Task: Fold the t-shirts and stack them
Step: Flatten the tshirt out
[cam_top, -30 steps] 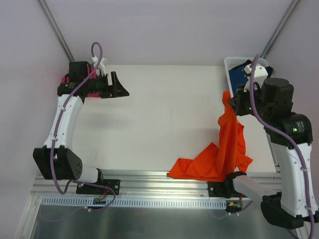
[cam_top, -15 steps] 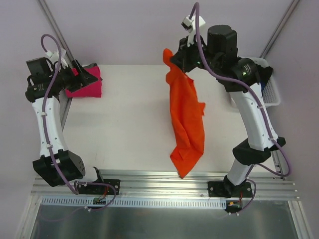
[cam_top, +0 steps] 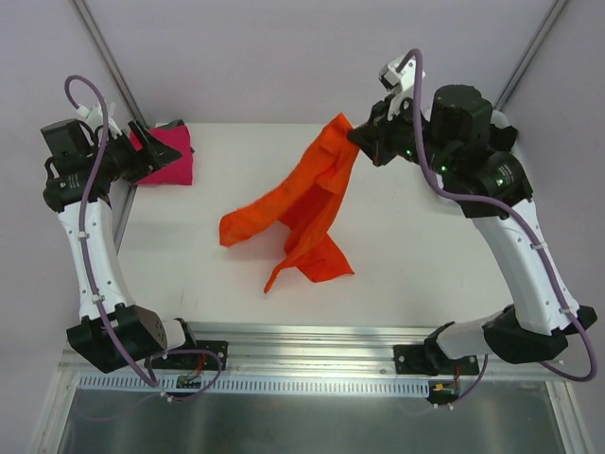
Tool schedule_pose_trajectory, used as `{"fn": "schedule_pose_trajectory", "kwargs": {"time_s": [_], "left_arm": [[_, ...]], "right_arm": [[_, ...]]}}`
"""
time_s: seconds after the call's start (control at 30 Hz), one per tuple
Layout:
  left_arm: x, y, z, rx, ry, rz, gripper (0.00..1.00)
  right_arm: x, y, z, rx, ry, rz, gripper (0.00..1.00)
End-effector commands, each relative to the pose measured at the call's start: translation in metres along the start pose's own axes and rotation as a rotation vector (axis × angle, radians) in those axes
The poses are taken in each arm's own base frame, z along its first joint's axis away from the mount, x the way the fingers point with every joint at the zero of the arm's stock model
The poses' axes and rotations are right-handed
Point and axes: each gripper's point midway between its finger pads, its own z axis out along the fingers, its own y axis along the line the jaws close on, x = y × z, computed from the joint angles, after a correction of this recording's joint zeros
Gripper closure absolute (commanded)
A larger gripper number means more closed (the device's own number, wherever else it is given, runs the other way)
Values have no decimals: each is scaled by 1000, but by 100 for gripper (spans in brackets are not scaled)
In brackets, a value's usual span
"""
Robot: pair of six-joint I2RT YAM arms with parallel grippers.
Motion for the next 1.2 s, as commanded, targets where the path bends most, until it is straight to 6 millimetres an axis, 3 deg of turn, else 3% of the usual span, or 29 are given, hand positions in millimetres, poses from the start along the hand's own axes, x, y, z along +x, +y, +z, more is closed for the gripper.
{"fn": "schedule_pose_trajectory", "kwargs": {"time_s": [0.0, 0.07, 0.1, 0.17, 0.23, 0.3, 0.33, 0.4, 0.43, 0.47, 0.5, 0.53, 0.6, 0.67, 0.73, 0.77, 0.9, 1.03, 1.1, 1.17], "left_arm": [[7, -12, 3, 65, 23, -29, 29], [20, -17, 6, 102, 62, -33, 28], [36, -19, 13, 122, 107, -47, 28], [49, -22, 18, 135, 144, -50, 27], [61, -24, 23, 145, 177, -51, 27], [59, -23, 25, 138, 174, -50, 27], [56, -22, 25, 134, 169, -38, 27], [47, -21, 26, 120, 148, -12, 26], [45, -20, 26, 118, 144, -6, 26], [44, -19, 27, 115, 142, -1, 26], [43, -18, 27, 110, 140, 0, 26], [42, -17, 28, 108, 140, 1, 26], [43, -17, 28, 109, 143, -4, 26], [43, -17, 28, 111, 143, -1, 26], [40, -20, 26, 114, 133, 6, 26], [38, -21, 25, 115, 127, 9, 26], [32, -25, 21, 115, 110, 7, 25], [30, -26, 22, 119, 109, 6, 25], [29, -25, 22, 117, 107, 16, 25], [30, -24, 23, 114, 109, 12, 25]], "right_arm": [[55, -46, 25, 104, 104, -13, 99], [102, -64, 43, 101, 235, 42, 99], [127, -69, 51, 101, 304, 78, 99], [163, -80, 71, 90, 399, 144, 99], [167, -77, 84, 63, 414, 174, 99], [171, -69, 99, 29, 434, 188, 99], [153, -53, 106, -17, 398, 164, 99], [141, -36, 117, -64, 378, 140, 99], [119, -26, 118, -89, 328, 122, 99], [112, -7, 121, -130, 318, 104, 99], [124, -1, 128, -145, 363, 106, 99], [122, 7, 130, -159, 368, 86, 99], [138, 1, 134, -136, 407, 68, 100], [169, -24, 133, -61, 481, 70, 99], [184, -47, 125, 6, 518, 59, 99], [203, -57, 121, 38, 561, 54, 100], [228, -102, 97, 158, 621, 89, 99], [248, -125, 71, 232, 678, 125, 99], [257, -127, 56, 249, 707, 118, 99], [257, -136, 41, 300, 709, 107, 99]]}}
